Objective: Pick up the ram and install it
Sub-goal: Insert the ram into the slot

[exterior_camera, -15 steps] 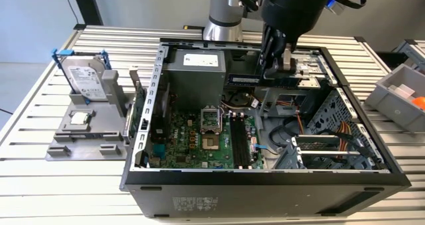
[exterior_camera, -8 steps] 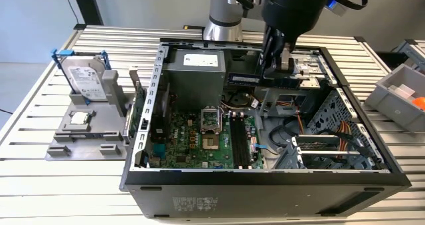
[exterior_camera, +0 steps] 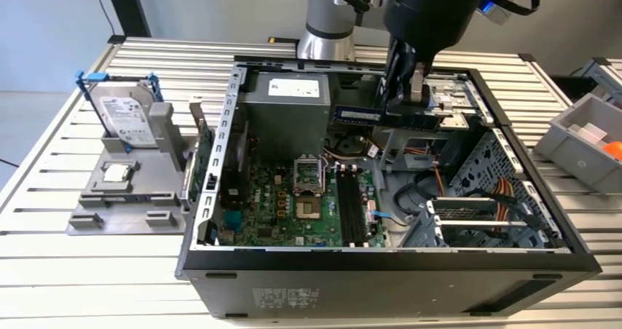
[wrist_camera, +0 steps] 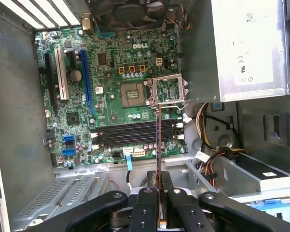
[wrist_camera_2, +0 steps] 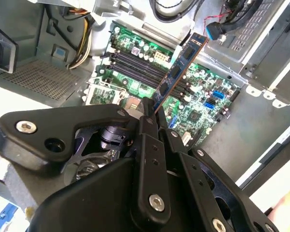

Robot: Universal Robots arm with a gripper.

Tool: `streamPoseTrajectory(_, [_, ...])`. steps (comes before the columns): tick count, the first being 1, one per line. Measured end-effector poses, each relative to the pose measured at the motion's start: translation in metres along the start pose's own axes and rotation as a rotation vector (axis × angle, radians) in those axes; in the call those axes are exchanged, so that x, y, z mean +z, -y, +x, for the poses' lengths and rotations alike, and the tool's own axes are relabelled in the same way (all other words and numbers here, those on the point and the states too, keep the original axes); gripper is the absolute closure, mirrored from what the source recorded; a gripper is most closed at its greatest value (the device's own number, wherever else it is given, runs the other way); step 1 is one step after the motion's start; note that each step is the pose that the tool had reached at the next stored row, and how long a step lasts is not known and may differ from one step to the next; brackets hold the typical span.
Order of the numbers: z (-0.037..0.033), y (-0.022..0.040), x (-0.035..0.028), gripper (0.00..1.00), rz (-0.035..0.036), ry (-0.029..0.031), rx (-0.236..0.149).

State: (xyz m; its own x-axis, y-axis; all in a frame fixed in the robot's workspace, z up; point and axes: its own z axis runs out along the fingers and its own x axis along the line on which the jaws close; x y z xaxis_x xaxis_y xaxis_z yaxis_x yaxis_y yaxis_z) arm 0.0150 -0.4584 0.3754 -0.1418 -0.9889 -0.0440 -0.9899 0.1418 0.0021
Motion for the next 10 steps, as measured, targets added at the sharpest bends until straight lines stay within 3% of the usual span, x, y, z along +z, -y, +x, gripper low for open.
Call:
streamPoseTrajectory(5, [0.0000, 0.0001, 0.0000, 1.00, 0.0009, 0.0001, 0.020])
streamPoseTrajectory(10, [0.0001, 0.0000, 0.0001, 1.00, 0.0041, 0.0003, 0.093])
